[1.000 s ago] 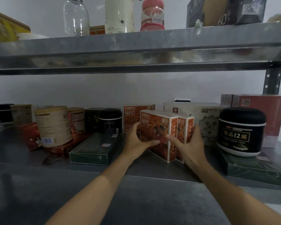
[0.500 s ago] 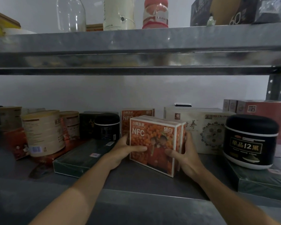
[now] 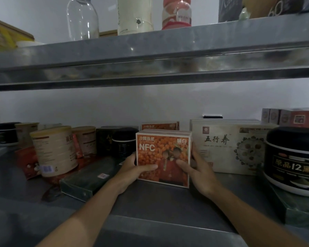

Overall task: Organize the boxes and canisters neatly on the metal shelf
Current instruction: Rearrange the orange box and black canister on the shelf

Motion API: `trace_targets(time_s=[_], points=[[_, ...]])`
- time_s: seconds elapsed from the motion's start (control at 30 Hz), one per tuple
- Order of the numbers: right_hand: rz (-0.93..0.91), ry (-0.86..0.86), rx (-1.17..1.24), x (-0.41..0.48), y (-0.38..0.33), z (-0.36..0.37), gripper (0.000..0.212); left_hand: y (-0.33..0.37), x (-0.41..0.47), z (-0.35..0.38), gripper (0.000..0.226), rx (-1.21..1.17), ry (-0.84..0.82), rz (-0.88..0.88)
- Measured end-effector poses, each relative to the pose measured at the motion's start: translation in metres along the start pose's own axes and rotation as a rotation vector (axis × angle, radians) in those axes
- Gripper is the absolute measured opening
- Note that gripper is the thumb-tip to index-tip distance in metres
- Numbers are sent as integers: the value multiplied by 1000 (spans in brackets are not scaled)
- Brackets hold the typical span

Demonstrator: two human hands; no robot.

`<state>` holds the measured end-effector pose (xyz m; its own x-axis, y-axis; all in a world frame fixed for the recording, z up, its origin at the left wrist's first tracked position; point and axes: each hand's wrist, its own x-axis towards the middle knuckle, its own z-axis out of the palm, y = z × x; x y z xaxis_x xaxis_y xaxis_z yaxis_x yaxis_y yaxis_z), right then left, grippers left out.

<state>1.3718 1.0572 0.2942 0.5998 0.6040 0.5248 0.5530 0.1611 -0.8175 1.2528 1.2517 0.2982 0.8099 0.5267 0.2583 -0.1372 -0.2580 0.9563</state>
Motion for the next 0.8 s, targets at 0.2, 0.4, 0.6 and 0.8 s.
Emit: trace_targets(time_s=[0.2, 0.4, 0.6, 0.8], points=[[13, -49, -51, 8, 5, 5, 62, 0, -5, 5, 51, 56, 68, 65], [-19, -47, -82, 20, 17, 13, 80, 19, -1, 3, 48, 16, 220, 157], [-9, 13, -101, 39, 26, 25, 76, 41, 26, -17, 77, 195, 140, 215], [38, 95, -129, 49, 29, 27, 71, 55, 60, -37, 61, 460, 3, 303]])
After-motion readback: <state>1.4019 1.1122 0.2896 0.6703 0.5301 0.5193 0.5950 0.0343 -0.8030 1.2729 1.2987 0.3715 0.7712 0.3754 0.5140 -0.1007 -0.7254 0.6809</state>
